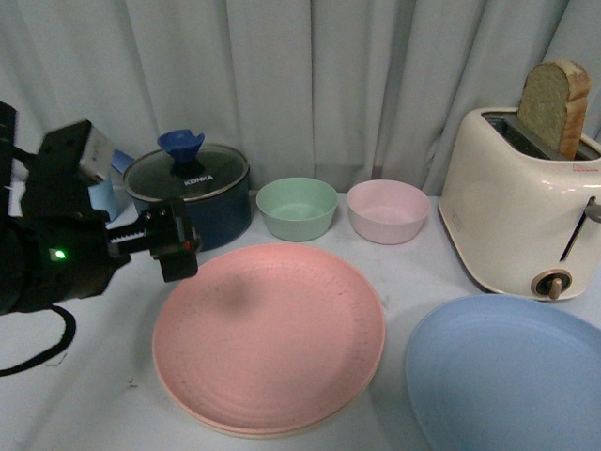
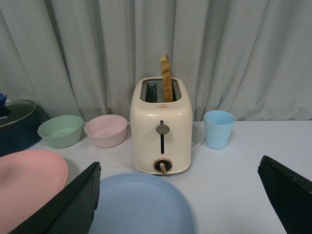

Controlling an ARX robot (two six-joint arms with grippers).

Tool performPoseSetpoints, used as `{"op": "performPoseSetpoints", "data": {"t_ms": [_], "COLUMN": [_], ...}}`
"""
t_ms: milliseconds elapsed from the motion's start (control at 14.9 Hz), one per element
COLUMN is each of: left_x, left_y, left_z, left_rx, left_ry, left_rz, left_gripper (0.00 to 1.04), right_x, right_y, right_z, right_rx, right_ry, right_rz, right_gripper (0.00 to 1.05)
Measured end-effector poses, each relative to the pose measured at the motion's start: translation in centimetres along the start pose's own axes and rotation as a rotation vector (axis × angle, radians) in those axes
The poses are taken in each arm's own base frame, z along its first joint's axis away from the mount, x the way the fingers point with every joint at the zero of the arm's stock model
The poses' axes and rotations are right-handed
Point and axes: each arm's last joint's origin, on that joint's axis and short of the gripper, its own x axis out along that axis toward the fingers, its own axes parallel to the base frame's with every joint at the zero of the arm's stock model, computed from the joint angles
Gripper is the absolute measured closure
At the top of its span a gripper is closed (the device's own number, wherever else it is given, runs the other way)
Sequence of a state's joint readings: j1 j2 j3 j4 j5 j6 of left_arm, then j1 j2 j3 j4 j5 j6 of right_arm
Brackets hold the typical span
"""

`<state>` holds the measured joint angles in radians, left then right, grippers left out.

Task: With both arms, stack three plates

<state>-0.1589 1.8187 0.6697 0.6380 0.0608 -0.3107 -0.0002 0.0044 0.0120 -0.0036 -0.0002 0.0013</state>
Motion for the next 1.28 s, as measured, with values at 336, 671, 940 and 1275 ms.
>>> {"op": "performPoseSetpoints", "data": {"t_ms": [336,671,940,1275], "left_x": [-8.6,-14.2,-16.5,-18.3], "left_y": [0.3,1.9,2.6,2.7], "left_z": [3.6,0.5,-1.6,-3.6], "left_rx": [0.017,0.258,0.26,0.262], "left_ry": [-0.232,-0.532,-0.522,-0.537], "left_rz": [0.08,0.128,0.137,0.133], "left_gripper": [0.08,0.77,1.03,1.03], "right_x": [0.0,0.0,0.0,0.0], "right_y": [0.0,0.0,0.0,0.0], "right_z": [0.0,0.0,0.0,0.0], "right_rx": [0.0,0.0,0.0,0.0], "right_ry": [0.0,0.0,0.0,0.0], "right_rz": [0.0,0.0,0.0,0.0], "right_gripper": [0.06,0.06,0.06,0.06]}}
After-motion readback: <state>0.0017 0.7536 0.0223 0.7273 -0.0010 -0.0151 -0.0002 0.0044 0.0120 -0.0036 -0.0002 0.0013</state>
